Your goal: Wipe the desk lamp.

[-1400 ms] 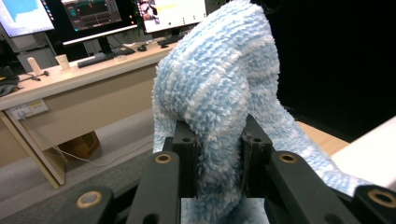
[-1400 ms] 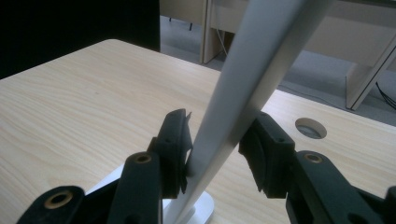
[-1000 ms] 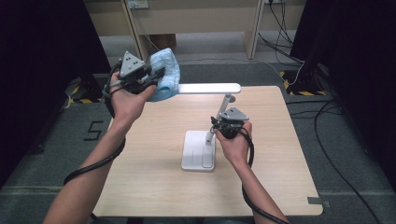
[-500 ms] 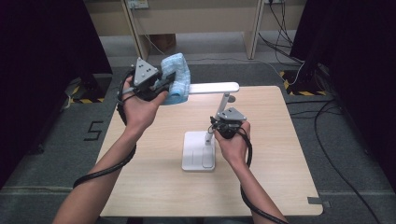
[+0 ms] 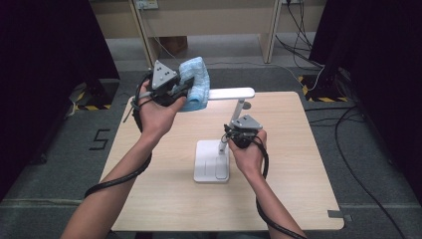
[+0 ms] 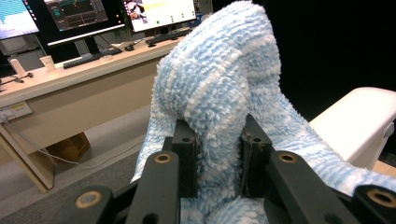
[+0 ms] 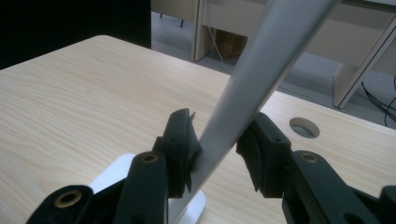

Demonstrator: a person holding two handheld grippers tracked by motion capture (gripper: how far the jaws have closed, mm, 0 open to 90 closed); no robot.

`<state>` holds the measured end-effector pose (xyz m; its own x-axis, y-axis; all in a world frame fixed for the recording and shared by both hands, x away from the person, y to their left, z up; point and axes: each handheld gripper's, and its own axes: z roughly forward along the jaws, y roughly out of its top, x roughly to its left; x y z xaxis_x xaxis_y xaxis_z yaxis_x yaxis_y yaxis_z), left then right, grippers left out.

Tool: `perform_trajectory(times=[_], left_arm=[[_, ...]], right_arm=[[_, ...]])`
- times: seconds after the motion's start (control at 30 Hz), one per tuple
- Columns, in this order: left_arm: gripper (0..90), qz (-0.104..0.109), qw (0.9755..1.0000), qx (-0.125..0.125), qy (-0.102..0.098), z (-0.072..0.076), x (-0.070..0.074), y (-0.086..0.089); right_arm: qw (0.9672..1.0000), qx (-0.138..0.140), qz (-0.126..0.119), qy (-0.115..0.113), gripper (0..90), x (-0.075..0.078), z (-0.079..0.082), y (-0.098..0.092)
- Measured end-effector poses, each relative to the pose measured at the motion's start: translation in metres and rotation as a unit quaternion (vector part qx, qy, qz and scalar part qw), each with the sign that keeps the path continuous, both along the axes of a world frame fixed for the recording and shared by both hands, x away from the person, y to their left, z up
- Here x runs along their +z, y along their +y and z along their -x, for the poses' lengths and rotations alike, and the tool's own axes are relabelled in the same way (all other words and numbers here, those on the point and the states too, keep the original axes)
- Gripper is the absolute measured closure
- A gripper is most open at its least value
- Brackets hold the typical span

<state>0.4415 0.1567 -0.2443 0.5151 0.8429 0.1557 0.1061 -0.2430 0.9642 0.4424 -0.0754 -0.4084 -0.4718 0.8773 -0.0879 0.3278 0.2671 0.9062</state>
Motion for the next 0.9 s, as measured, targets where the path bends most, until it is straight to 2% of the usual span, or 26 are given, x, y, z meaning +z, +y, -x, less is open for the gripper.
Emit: perform_trajectory(times=[0.9], left_arm=[[72.3, -0.003, 0.9998, -0.016, 0.008, -0.007, 0.002, -0.030]], right_arm=[[1.0000, -0.003, 0.000, -0.002, 63.3, 0.000, 0.001, 0.001]])
